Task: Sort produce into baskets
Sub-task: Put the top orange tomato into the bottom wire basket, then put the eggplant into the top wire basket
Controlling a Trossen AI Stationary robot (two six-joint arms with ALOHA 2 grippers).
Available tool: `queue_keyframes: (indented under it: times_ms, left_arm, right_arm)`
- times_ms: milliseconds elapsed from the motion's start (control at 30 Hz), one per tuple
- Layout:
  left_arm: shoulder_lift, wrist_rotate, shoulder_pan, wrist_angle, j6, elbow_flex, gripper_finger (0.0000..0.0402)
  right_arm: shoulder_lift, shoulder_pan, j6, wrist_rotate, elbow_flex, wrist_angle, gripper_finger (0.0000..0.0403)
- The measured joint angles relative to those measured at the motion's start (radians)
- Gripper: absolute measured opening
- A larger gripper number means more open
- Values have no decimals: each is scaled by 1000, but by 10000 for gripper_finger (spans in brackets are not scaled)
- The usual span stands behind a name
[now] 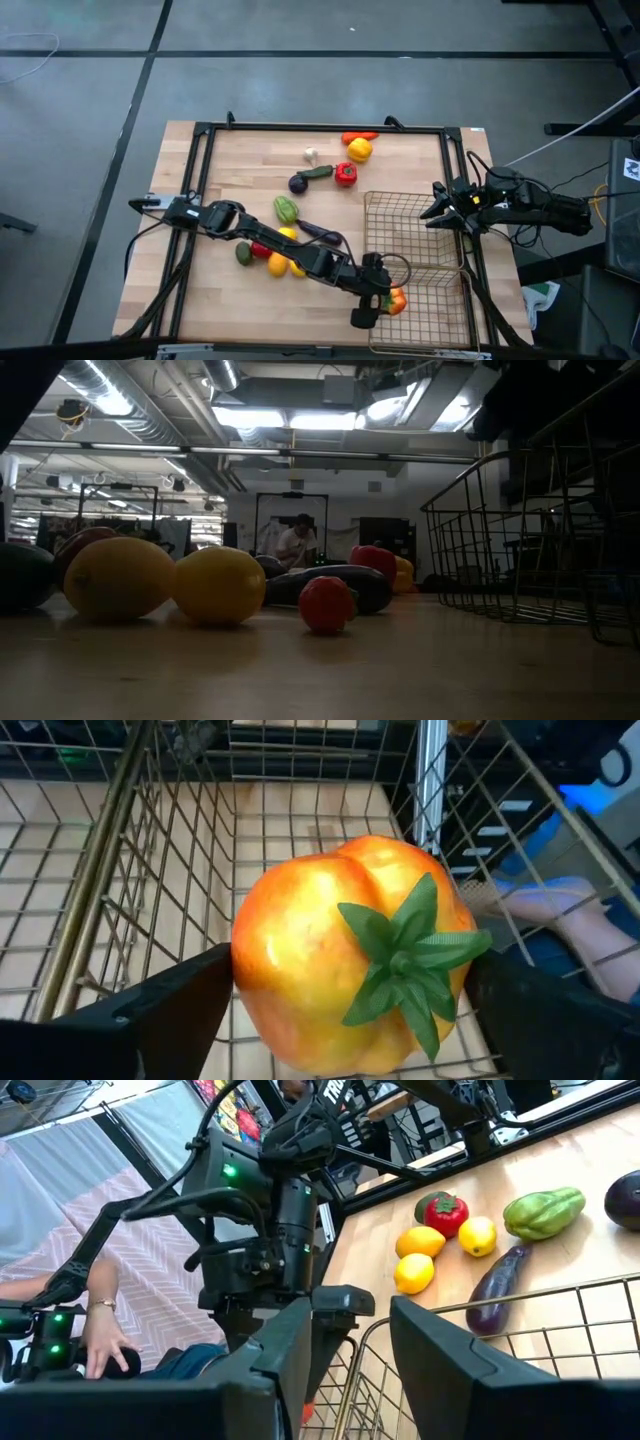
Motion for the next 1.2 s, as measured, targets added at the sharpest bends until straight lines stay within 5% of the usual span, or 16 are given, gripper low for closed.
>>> queue_keyframes:
  times_ms: [1200]
  left_arm:
    - [-4,-17,28,35,-65,0,400]
  right_arm:
    - [0,0,0,0,0,0,138]
